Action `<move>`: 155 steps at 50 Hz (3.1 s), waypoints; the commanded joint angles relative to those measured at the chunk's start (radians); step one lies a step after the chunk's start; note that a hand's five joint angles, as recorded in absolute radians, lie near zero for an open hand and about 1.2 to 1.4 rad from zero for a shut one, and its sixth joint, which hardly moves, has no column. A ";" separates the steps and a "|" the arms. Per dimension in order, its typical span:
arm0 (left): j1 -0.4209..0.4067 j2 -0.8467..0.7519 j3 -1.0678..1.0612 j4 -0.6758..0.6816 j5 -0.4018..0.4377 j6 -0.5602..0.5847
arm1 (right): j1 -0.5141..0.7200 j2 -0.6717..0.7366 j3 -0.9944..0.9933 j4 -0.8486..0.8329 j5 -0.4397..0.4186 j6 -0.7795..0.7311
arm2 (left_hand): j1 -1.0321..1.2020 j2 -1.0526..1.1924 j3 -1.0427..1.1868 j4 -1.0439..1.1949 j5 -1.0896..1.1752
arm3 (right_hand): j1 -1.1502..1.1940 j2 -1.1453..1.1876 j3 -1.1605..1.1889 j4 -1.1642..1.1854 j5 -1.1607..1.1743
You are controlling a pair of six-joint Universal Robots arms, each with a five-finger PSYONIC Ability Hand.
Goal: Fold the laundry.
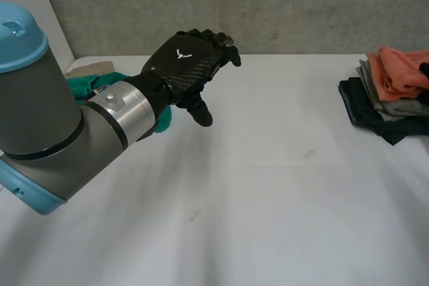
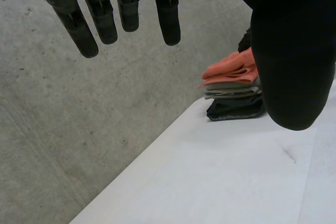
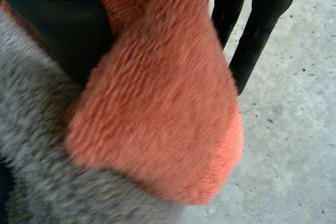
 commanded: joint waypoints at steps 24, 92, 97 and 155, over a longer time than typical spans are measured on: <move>-0.005 0.091 0.022 0.005 0.003 -0.041 | -0.189 -0.462 -0.127 0.666 0.404 -0.238 | -0.200 -0.012 -0.021 -0.011 -0.006 | -0.777 -0.752 -0.753 -0.760 -0.774; 0.281 -0.309 0.332 0.343 -0.097 0.262 | 0.611 -0.614 0.712 0.437 0.288 -0.344 | 0.968 1.156 1.147 1.157 1.162 | -0.777 -0.752 -0.753 -0.760 -0.774; 0.175 -0.200 0.263 0.342 -0.098 0.181 | 0.608 -0.639 0.712 0.437 0.297 -0.342 | 0.968 1.156 1.147 1.157 1.162 | -0.777 -0.752 -0.753 -0.760 -0.774; 0.442 -0.605 0.235 0.216 -0.230 0.574 | 0.646 -0.703 0.755 0.486 0.382 -0.315 | 0.165 0.353 0.344 0.354 0.359 | -0.777 -0.752 -0.753 -0.760 -0.774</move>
